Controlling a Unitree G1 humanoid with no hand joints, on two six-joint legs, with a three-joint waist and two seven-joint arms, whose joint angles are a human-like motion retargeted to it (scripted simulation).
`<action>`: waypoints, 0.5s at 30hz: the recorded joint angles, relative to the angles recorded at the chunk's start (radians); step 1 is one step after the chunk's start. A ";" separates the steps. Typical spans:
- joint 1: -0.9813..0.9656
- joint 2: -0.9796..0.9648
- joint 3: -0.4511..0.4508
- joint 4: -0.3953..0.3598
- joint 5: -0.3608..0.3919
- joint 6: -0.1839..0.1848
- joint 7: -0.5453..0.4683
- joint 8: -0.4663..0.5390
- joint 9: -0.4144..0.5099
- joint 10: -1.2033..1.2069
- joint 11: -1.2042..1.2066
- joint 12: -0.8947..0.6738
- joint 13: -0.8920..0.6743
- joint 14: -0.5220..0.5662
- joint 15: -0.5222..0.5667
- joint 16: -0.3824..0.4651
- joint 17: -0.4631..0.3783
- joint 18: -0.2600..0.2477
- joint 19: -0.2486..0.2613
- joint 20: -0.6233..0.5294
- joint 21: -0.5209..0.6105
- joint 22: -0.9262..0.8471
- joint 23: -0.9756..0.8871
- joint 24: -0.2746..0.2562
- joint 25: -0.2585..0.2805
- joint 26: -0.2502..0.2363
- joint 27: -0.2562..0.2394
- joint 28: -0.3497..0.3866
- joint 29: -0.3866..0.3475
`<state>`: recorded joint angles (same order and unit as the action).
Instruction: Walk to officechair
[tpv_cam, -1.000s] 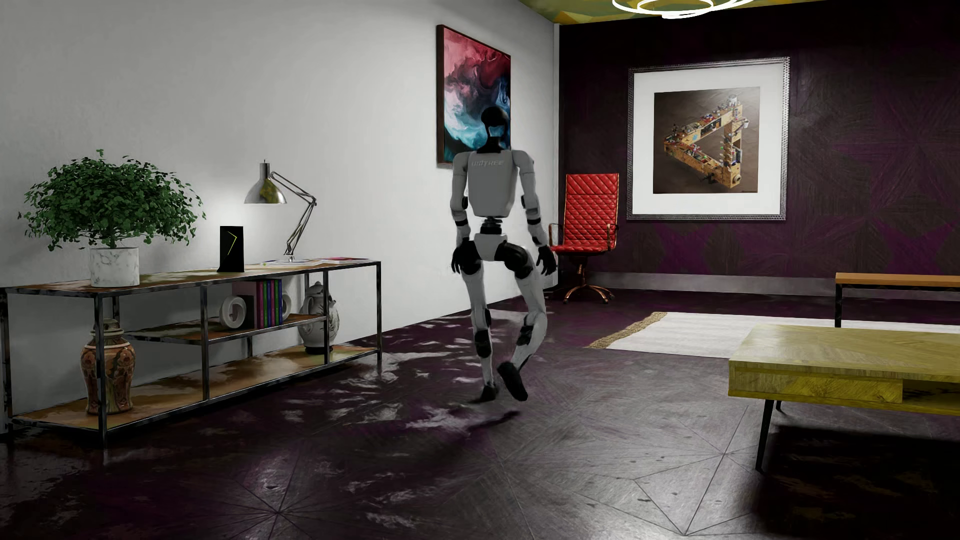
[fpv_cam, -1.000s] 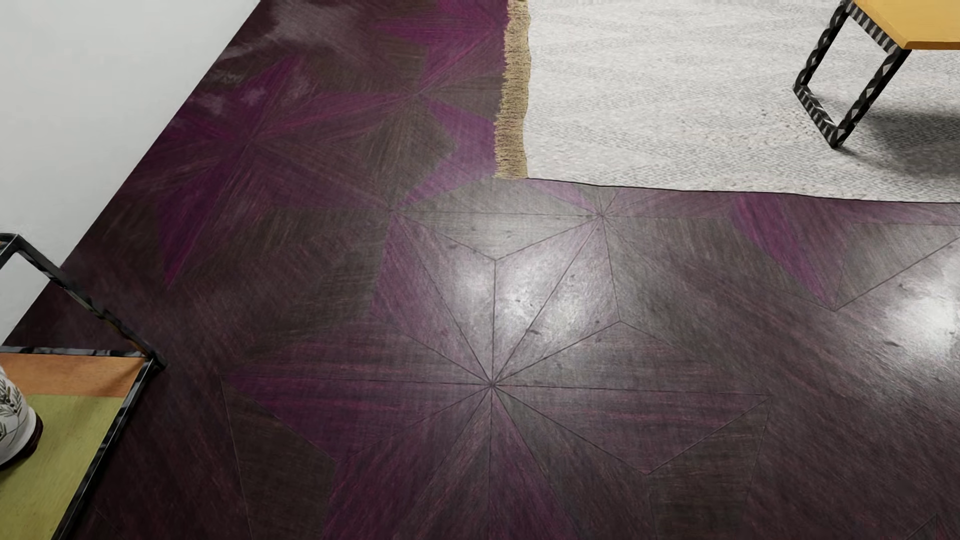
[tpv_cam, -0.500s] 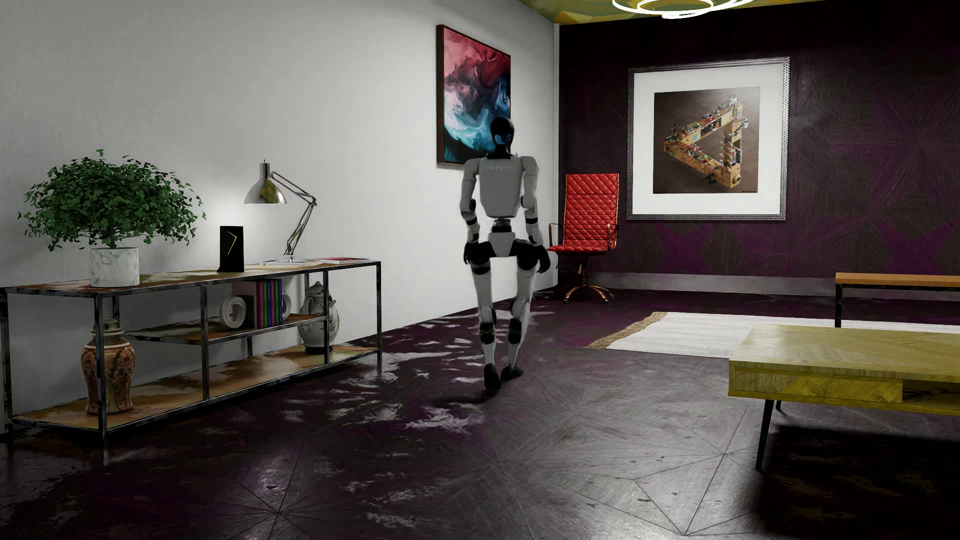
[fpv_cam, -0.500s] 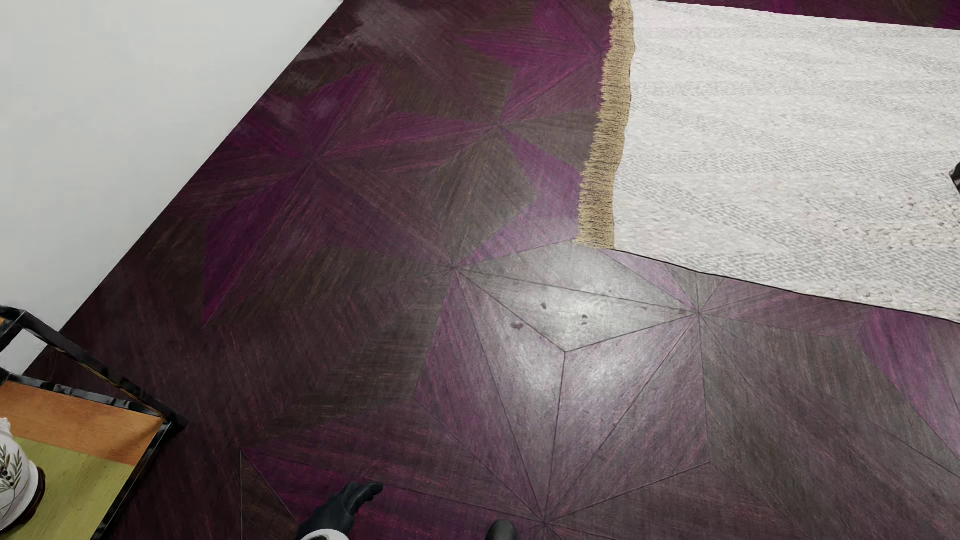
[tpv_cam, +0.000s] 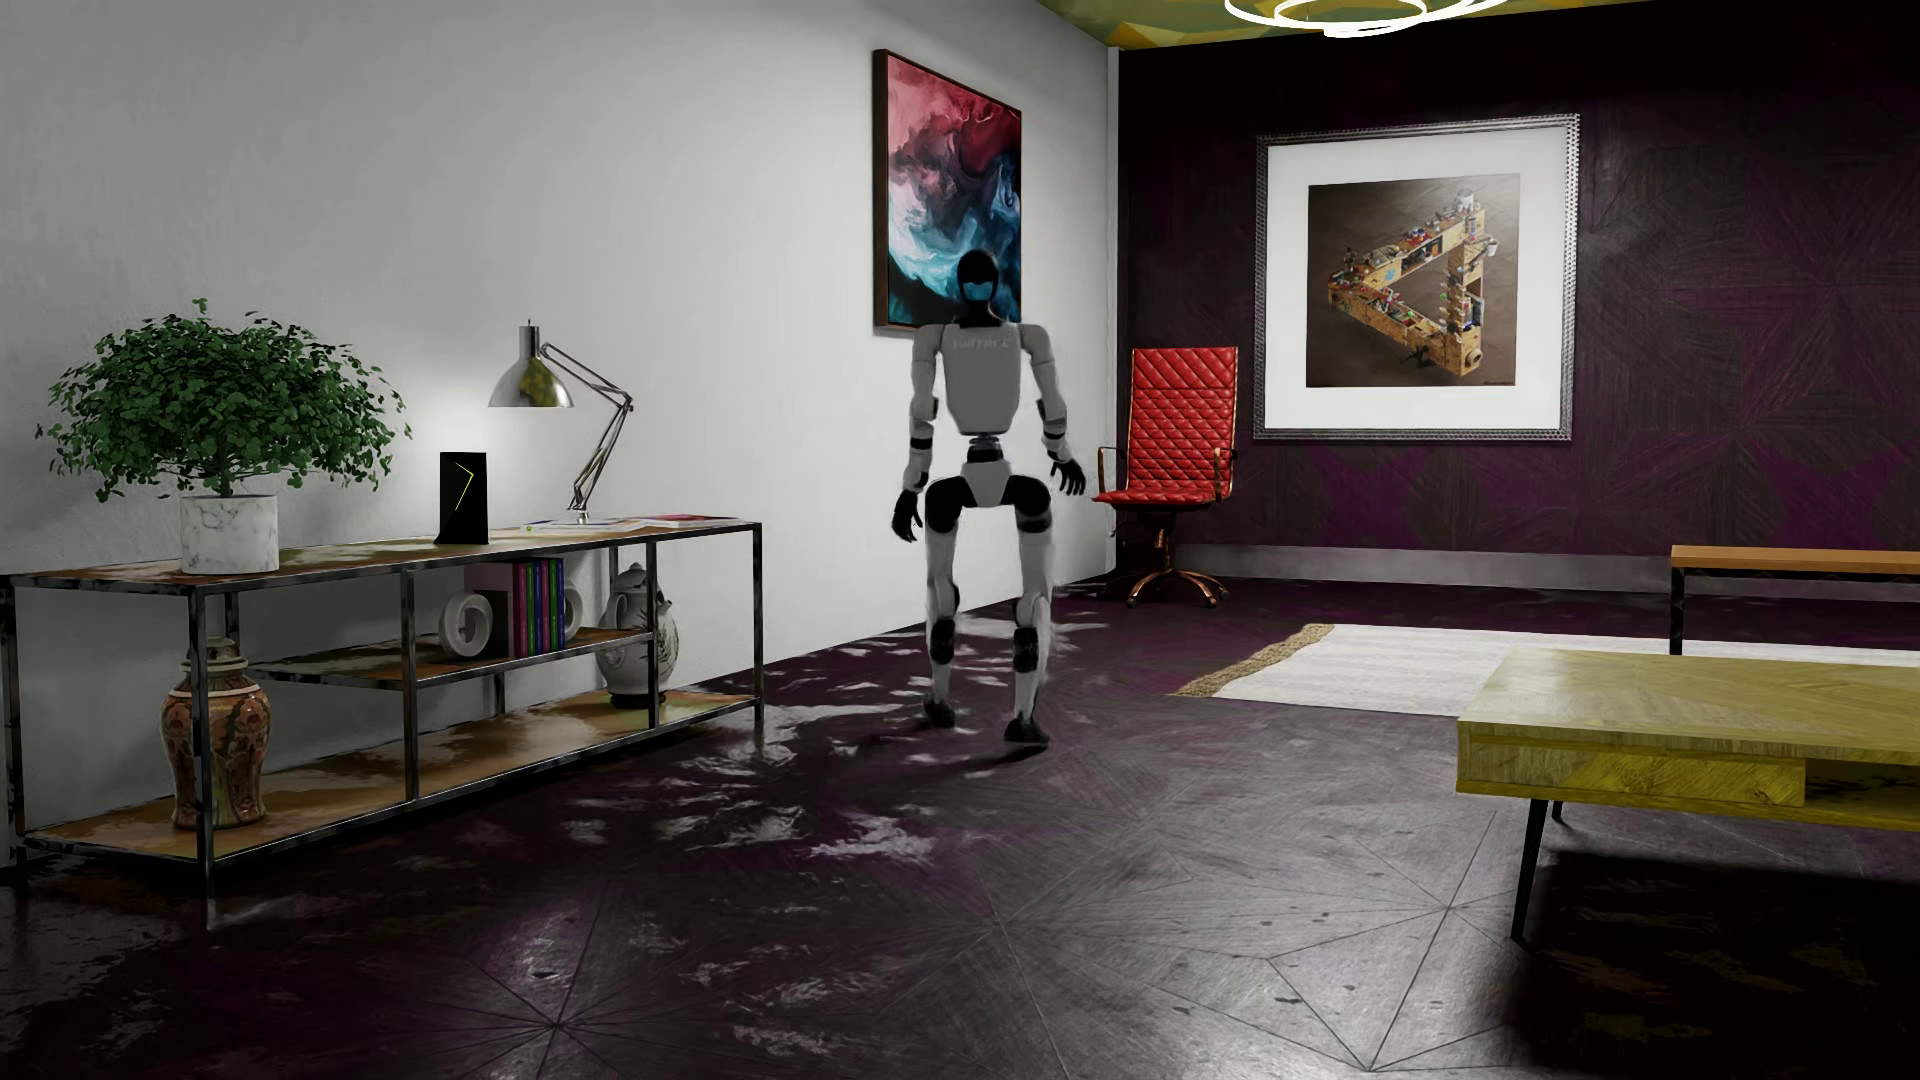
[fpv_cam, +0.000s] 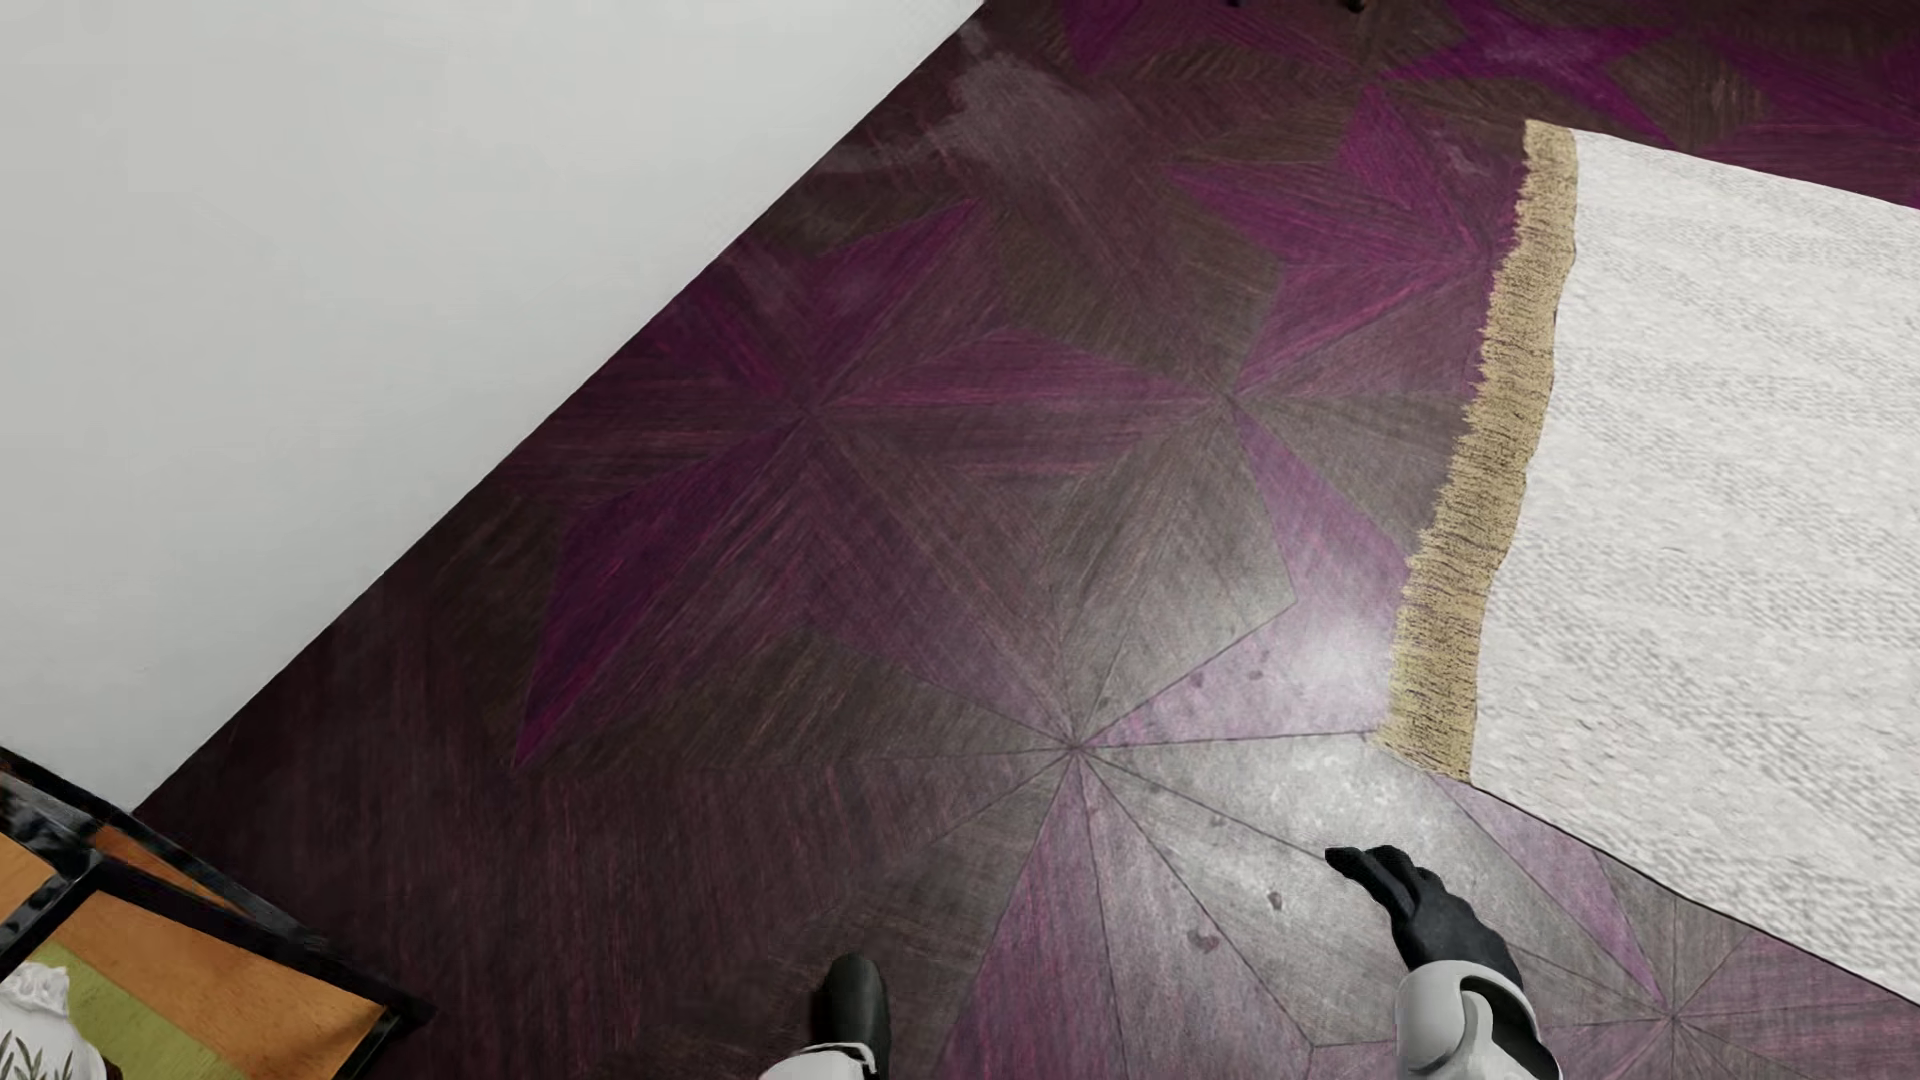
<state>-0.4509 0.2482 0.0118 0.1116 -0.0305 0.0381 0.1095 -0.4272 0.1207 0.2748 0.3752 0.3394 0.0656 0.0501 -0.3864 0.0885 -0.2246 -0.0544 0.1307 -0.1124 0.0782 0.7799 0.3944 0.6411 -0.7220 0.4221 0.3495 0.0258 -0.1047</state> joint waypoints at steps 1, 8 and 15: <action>0.029 0.014 0.005 -0.040 -0.054 -0.013 0.019 0.021 0.001 0.035 0.050 -0.015 0.026 -0.005 0.048 -0.022 0.003 0.088 0.011 -0.005 -0.012 0.019 -0.009 0.026 0.002 0.012 0.009 -0.011 -0.014; 0.332 -0.489 -0.043 -0.224 -0.333 -0.132 0.179 0.312 0.024 0.068 0.860 -0.178 0.138 -0.302 0.286 -0.046 0.030 0.134 -0.188 0.005 0.173 -0.023 0.152 0.115 -0.059 -0.037 0.042 0.079 0.167; 0.536 -0.707 -0.118 -0.260 -0.048 -0.109 0.113 0.190 0.005 0.053 0.029 -0.353 0.325 -0.468 0.267 0.058 0.112 0.120 -0.101 0.042 0.184 -0.278 0.256 -0.013 -0.075 -0.168 0.060 0.246 0.145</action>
<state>0.0852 -0.4586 -0.1060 -0.1486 -0.0786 -0.0712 0.2226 -0.2373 0.1253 0.3282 0.4043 -0.0141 0.3902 -0.4183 -0.1193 0.1465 -0.1130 0.0659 0.0295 -0.0707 0.2626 0.5019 0.6507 0.6276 -0.7965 0.2542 0.4091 0.2718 0.0406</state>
